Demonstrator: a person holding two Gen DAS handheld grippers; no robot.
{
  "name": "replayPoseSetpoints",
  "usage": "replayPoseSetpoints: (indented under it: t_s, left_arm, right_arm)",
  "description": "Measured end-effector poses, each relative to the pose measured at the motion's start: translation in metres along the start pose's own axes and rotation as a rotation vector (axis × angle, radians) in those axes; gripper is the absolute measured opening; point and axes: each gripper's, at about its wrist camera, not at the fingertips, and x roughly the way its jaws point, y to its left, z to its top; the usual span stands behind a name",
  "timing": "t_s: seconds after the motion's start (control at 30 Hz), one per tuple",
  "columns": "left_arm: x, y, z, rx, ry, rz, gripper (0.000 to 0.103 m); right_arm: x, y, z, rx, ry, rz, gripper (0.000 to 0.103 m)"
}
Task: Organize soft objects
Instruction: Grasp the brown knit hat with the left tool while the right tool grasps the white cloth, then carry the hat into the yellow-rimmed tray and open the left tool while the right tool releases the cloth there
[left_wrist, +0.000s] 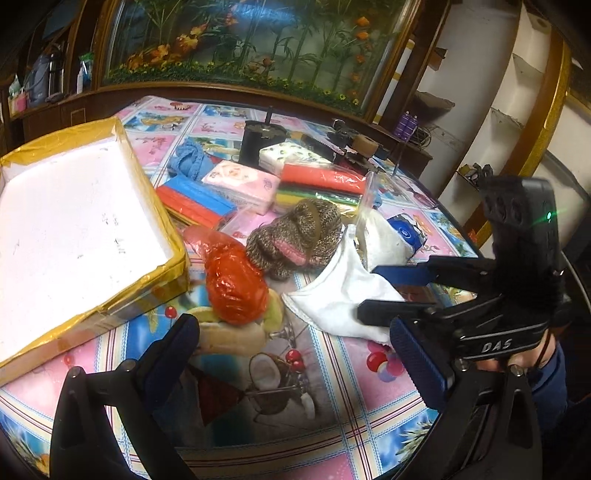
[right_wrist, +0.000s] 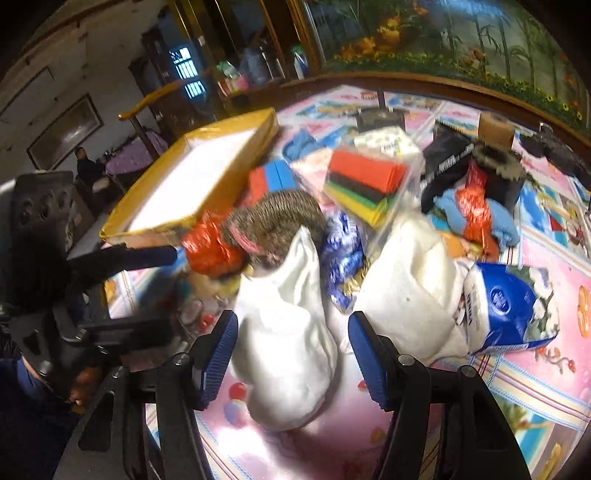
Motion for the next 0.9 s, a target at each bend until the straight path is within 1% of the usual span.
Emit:
replayPoseSetpoints:
  t_s: [0.03, 0.07, 0.13, 0.2, 0.27, 0.3, 0.4, 0.47, 0.53, 0.57, 0.6, 0.63, 0.67, 0.73, 0.77, 0.83, 0.9]
  left_arm:
    - [0.000, 0.002, 0.000, -0.010, 0.001, -0.005, 0.103]
    - [0.001, 0.002, 0.000, -0.014, 0.004, -0.008, 0.103]
    - [0.002, 0.002, 0.001, -0.019, 0.012, 0.002, 0.103]
    - [0.003, -0.001, 0.001, -0.009, 0.020, 0.022, 0.103]
    - [0.004, -0.006, 0.004, 0.008, 0.024, 0.065, 0.103]
    - [0.004, -0.007, 0.006, 0.010, 0.026, 0.072, 0.103]
    - [0.000, -0.015, 0.018, 0.031, 0.010, 0.071, 0.102]
    - [-0.001, -0.026, 0.028, 0.092, -0.002, 0.106, 0.099]
    - [0.005, -0.035, 0.036, 0.156, -0.002, 0.142, 0.098]
    - [0.009, -0.038, 0.041, 0.177, 0.005, 0.160, 0.095]
    - [0.015, -0.040, 0.045, 0.195, 0.020, 0.166, 0.092]
    - [0.020, -0.040, 0.049, 0.211, 0.038, 0.162, 0.085]
    - [0.028, -0.039, 0.053, 0.220, 0.060, 0.159, 0.079]
    - [0.041, -0.035, 0.058, 0.229, 0.108, 0.149, 0.072]
    - [0.051, -0.033, 0.060, 0.242, 0.144, 0.143, 0.072]
    - [0.060, -0.033, 0.061, 0.254, 0.159, 0.170, 0.072]
    - [0.067, -0.035, 0.062, 0.273, 0.176, 0.166, 0.072]
  right_arm:
    - [0.003, 0.002, -0.001, -0.010, 0.015, 0.009, 0.051]
    - [0.006, 0.004, -0.001, -0.019, 0.030, 0.018, 0.047]
    - [0.008, 0.003, -0.001, -0.026, 0.038, 0.044, 0.019]
    - [0.008, 0.000, -0.002, -0.022, 0.039, 0.058, 0.018]
    - [0.004, -0.001, -0.002, -0.008, 0.016, 0.075, 0.016]
    - [-0.002, -0.004, -0.001, 0.003, -0.008, 0.092, 0.016]
    - [-0.029, -0.016, 0.004, 0.078, -0.138, 0.136, 0.016]
    - [-0.044, -0.031, 0.005, 0.148, -0.216, 0.137, 0.016]
    - [-0.055, -0.047, 0.003, 0.221, -0.275, 0.125, 0.016]
    - [-0.062, -0.053, 0.002, 0.252, -0.303, 0.127, 0.016]
    - [-0.067, -0.059, 0.001, 0.281, -0.331, 0.135, 0.016]
    - [-0.072, -0.064, 0.000, 0.306, -0.358, 0.140, 0.016]
    - [-0.075, -0.066, 0.000, 0.318, -0.374, 0.139, 0.016]
    - [-0.082, -0.071, -0.003, 0.344, -0.399, 0.148, 0.016]
    - [-0.083, -0.069, -0.004, 0.353, -0.404, 0.154, 0.016]
    - [-0.085, -0.070, -0.004, 0.365, -0.405, 0.165, 0.016]
    - [-0.087, -0.069, -0.002, 0.363, -0.404, 0.171, 0.016]
